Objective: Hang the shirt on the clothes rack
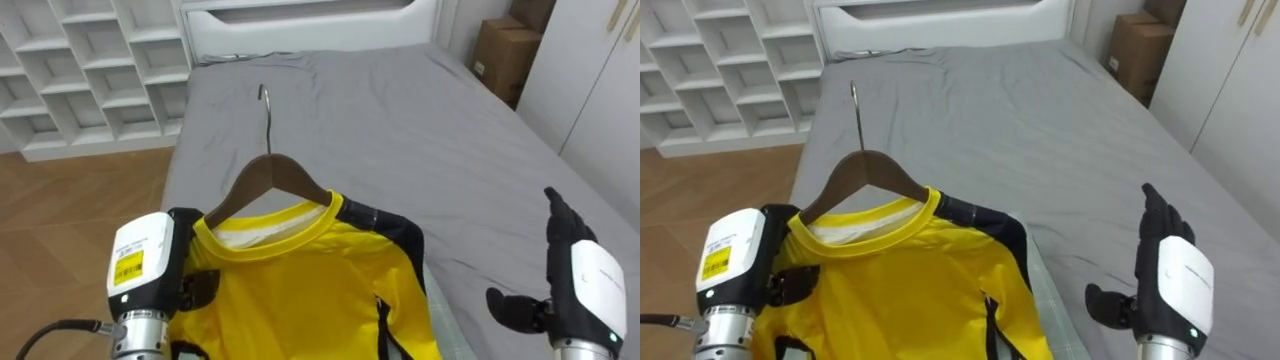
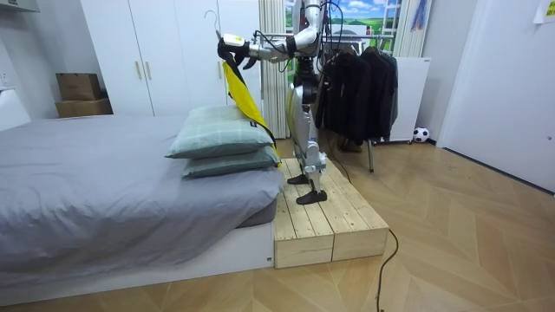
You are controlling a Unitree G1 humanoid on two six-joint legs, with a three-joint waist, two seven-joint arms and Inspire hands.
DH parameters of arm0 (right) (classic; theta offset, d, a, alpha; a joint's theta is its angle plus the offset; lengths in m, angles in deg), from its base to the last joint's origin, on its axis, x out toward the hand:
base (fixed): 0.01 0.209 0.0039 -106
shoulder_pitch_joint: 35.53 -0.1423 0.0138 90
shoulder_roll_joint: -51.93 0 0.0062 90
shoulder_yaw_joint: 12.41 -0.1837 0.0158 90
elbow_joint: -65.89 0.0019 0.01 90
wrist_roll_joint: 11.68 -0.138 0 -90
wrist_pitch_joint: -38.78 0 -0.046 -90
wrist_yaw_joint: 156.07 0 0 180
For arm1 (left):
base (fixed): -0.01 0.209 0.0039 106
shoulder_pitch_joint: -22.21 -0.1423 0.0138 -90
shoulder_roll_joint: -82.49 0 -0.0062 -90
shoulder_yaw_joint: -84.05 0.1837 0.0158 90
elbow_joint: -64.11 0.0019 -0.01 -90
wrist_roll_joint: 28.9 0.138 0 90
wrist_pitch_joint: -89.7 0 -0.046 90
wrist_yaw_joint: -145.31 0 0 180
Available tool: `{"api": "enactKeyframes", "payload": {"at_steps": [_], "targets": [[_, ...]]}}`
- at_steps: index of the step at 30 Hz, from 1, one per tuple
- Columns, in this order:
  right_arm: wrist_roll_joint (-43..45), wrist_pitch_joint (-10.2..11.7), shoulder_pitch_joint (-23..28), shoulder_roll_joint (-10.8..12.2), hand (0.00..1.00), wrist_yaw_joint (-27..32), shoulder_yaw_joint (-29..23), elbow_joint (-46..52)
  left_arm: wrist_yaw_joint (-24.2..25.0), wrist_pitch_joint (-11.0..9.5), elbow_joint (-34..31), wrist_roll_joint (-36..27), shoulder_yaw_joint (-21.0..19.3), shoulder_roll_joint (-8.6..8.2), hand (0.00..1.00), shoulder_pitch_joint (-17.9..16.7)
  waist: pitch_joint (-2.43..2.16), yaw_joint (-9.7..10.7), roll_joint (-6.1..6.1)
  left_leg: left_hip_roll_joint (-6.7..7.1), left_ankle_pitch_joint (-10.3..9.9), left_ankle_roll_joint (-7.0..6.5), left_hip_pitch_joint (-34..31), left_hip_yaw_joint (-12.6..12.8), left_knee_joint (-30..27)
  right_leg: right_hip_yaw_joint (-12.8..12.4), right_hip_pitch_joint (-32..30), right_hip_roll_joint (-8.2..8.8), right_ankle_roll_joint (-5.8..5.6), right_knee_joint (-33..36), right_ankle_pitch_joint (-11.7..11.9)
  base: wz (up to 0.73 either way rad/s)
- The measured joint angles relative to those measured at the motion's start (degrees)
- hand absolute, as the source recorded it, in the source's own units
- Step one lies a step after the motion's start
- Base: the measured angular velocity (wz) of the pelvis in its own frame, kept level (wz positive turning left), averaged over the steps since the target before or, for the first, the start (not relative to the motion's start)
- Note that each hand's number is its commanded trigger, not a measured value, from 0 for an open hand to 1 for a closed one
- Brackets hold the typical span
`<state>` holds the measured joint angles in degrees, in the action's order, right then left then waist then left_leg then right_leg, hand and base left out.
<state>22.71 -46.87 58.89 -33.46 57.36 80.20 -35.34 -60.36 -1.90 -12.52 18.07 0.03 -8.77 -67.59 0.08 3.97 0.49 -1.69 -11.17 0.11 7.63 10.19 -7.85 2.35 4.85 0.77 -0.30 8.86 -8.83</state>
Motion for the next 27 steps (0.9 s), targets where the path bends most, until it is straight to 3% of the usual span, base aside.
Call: {"api": "enactKeyframes", "payload": {"at_steps": [12,18,23,27], "targets": [[6.74,0.74,-1.07,-0.27,0.0,-2.79,3.21,3.38,0.45,-0.1,0.0,1.56,2.19,-0.05,1.0,0.07,0.09,-1.45,0.15,-0.02,0.0,0.0,-0.79,0.46,0.02,-0.52,-0.96,-0.06,0.0,0.02,0.0,-0.02],[7.03,0.99,-1.36,-2.61,0.0,-5.64,4.38,3.38,1.45,-0.65,0.0,2.66,2.25,-0.05,1.0,0.36,0.19,-2.48,-0.01,-0.02,0.0,0.0,-0.75,0.46,0.0,-0.51,-1.05,-0.05,0.01,0.18,0.01,0.0],[6.55,1.27,-3.45,-3.52,0.0,-9.33,5.32,3.38,2.36,-1.26,0.0,2.49,3.04,-0.02,1.0,0.81,0.67,-2.55,-1.01,-0.03,0.0,0.0,-1.0,0.03,0.0,-0.05,-0.99,-0.01,0.01,-0.05,0.01,0.03],[6.37,1.84,-4.64,-3.53,0.0,-11.7,5.36,3.38,3.9,-1.75,-0.01,2.63,3.4,0.06,1.0,2.04,0.68,-2.89,-1.62,0.0,0.0,0.0,-1.09,-0.08,0.01,0.08,-0.97,0.03,0.01,-0.07,0.01,0.02]]}}
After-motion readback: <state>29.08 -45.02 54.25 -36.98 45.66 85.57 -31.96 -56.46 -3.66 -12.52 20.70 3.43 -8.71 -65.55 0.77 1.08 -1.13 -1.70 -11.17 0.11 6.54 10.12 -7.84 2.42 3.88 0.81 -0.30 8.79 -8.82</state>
